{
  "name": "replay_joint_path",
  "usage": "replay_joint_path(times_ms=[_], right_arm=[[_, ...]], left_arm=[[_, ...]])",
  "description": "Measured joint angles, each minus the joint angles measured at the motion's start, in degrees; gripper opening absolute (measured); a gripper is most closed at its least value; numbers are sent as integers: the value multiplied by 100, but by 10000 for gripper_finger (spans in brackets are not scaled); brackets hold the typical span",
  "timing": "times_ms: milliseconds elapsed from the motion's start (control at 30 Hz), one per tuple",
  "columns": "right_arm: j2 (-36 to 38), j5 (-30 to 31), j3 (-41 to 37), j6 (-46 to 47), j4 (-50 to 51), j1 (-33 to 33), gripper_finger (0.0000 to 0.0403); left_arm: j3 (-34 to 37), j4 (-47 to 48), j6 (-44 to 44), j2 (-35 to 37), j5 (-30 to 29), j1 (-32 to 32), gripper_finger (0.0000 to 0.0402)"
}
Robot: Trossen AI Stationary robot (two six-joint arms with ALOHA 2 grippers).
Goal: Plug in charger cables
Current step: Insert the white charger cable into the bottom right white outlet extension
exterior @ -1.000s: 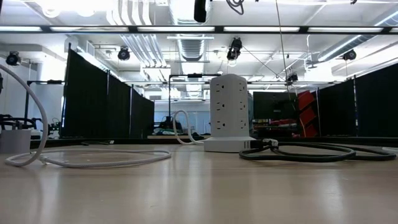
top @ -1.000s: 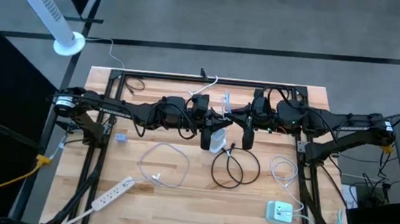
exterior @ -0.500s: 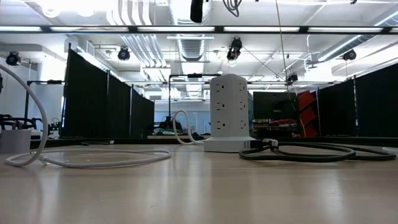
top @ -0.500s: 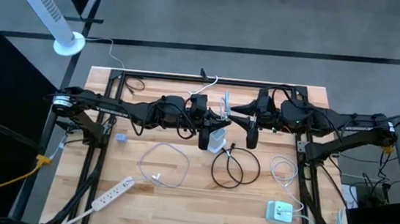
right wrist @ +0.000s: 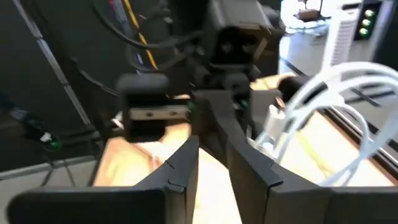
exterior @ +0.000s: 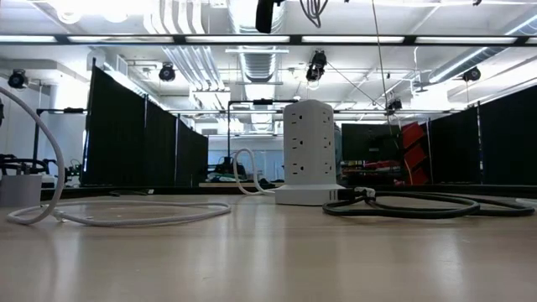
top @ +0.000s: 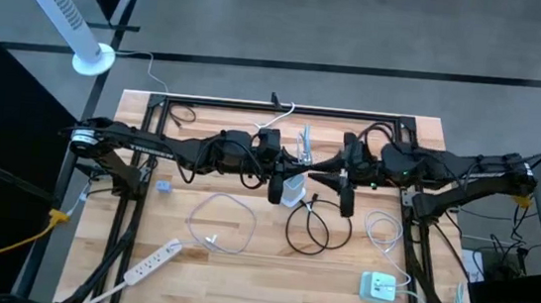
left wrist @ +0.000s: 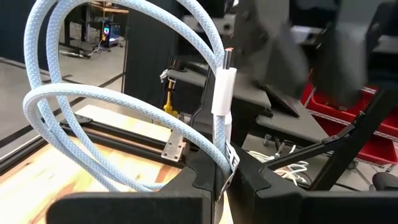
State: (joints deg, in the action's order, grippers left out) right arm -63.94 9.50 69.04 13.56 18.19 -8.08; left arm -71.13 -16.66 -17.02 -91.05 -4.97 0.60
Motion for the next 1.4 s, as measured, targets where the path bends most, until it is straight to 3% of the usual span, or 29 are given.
replay_joint_path(times_ms=[200,433,700,1100,1400], right_arm=[[-26,547,0,-15,156,87,19],[-26,555,0,-66,235,99,1],[-31,555,2,34,268,99,9],[-258,550,2,150,268,99,64],[-201,548,0,138,210,123,45]], left_arm=[[0,-40,142,0,205,10,7],[0,-37,148,0,229,11,7],[0,-25,162,0,297,11,7],[0,-18,411,-2,374,11,7],[0,13,409,-2,358,11,7]])
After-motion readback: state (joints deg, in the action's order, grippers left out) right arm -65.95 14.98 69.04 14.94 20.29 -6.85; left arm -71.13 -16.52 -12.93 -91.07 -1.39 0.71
